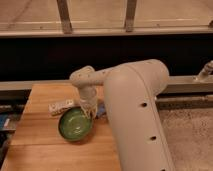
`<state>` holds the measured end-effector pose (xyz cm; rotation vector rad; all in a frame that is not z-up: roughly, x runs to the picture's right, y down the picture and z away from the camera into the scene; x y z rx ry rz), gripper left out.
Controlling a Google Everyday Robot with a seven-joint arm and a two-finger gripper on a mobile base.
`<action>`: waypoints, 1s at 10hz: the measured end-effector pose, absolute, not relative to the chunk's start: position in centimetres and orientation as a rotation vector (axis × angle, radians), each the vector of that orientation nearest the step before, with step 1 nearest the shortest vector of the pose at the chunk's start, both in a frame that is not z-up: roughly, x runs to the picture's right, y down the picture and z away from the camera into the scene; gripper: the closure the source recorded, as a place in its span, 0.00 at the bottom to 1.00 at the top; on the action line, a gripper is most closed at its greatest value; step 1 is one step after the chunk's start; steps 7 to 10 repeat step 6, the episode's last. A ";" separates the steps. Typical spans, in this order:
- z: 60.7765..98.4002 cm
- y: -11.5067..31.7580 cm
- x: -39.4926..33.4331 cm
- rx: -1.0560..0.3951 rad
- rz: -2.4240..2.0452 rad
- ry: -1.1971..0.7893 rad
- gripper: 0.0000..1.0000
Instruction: Drag the ceramic bowl in a circle
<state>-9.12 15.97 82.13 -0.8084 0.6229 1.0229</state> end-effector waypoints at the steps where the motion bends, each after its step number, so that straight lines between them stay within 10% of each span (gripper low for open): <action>1: 82.0 16.1 -9.8 -0.813 1.002 0.609 1.00; 10: 81.4 16.7 -10.7 -0.834 0.978 0.568 0.78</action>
